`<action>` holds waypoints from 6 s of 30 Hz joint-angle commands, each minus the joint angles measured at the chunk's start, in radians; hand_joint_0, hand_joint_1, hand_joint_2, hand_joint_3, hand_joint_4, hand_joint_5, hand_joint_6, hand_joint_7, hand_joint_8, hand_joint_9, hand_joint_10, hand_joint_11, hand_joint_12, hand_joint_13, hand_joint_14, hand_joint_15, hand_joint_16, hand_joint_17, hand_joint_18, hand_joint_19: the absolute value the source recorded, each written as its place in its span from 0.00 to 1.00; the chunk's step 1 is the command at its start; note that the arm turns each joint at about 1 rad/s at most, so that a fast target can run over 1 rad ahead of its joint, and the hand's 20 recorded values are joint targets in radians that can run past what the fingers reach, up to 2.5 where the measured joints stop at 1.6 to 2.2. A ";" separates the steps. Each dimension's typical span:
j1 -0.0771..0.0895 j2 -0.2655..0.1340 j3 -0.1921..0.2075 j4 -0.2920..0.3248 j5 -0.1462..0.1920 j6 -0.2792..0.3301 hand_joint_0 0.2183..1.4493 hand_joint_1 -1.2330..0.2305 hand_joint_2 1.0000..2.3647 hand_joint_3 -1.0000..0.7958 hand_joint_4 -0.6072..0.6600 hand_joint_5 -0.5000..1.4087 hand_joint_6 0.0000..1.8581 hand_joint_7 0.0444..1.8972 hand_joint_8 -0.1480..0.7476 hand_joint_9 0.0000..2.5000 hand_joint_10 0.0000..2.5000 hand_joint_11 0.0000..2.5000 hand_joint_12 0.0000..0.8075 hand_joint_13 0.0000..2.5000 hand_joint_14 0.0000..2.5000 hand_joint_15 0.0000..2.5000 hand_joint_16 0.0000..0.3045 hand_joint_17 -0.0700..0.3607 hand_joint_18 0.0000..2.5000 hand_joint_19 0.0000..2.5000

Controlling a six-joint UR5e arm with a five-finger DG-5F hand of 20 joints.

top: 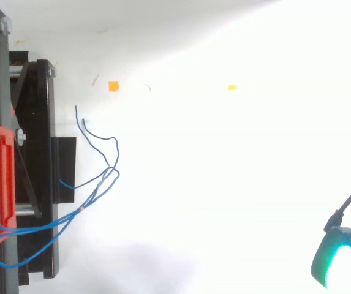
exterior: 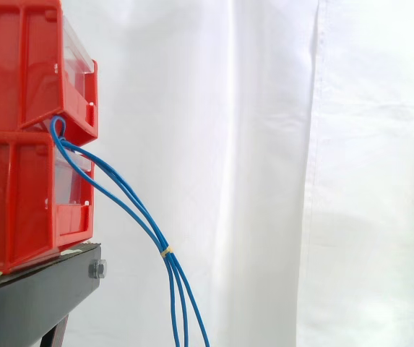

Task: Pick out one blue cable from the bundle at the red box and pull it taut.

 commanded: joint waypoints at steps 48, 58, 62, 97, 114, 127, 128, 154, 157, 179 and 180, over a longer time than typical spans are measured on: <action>-0.076 -0.330 0.144 0.318 0.153 0.072 0.21 0.47 0.00 0.28 0.60 0.13 0.27 0.28 0.52 0.14 0.00 0.00 0.42 0.08 0.00 0.00 0.16 0.41 0.00 0.01; -0.086 -0.468 0.264 0.377 0.107 0.054 0.21 0.46 0.00 0.28 0.61 0.13 0.27 0.28 0.51 0.15 0.00 0.00 0.42 0.09 0.00 0.00 0.16 0.41 0.00 0.01; -0.088 -0.511 0.290 0.377 0.100 0.041 0.21 0.46 0.00 0.28 0.61 0.13 0.27 0.29 0.50 0.15 0.00 0.00 0.42 0.09 0.00 0.00 0.16 0.41 0.00 0.01; -0.100 -0.756 0.446 0.543 0.005 0.113 0.24 0.45 0.00 0.28 0.66 0.16 0.27 0.36 0.50 0.20 0.00 0.00 0.42 0.15 0.00 0.01 0.15 0.40 0.06 0.05; -0.102 -0.756 0.446 0.614 -0.066 0.110 0.29 0.43 0.00 0.30 0.69 0.18 0.27 0.42 0.50 0.25 0.00 0.02 0.42 0.20 0.00 0.04 0.14 0.39 0.12 0.09; -0.102 -0.756 0.446 0.623 -0.078 0.110 0.31 0.42 0.00 0.32 0.70 0.19 0.27 0.47 0.50 0.27 0.00 0.04 0.42 0.22 0.00 0.05 0.14 0.39 0.15 0.10; -0.102 -0.756 0.446 0.623 -0.078 0.110 0.31 0.42 0.00 0.32 0.69 0.19 0.27 0.47 0.50 0.27 0.00 0.04 0.42 0.22 0.00 0.05 0.14 0.39 0.15 0.11; -0.111 -0.756 0.448 0.630 -0.120 0.109 0.33 0.42 0.01 0.35 0.68 0.20 0.27 0.53 0.52 0.30 0.00 0.07 0.42 0.25 0.00 0.08 0.14 0.39 0.19 0.12; -0.113 -0.758 0.448 0.632 -0.120 0.106 0.33 0.42 0.01 0.35 0.68 0.20 0.27 0.54 0.52 0.31 0.00 0.08 0.42 0.26 0.00 0.08 0.14 0.39 0.19 0.13; -0.129 -0.756 0.446 0.632 -0.146 0.067 0.36 0.40 0.01 0.42 0.63 0.21 0.27 0.62 0.52 0.33 0.00 0.09 0.42 0.27 0.00 0.09 0.15 0.40 0.22 0.14; -0.129 -0.756 0.446 0.632 -0.146 0.060 0.36 0.40 0.01 0.41 0.62 0.21 0.27 0.63 0.52 0.33 0.00 0.10 0.42 0.28 0.00 0.09 0.15 0.40 0.22 0.14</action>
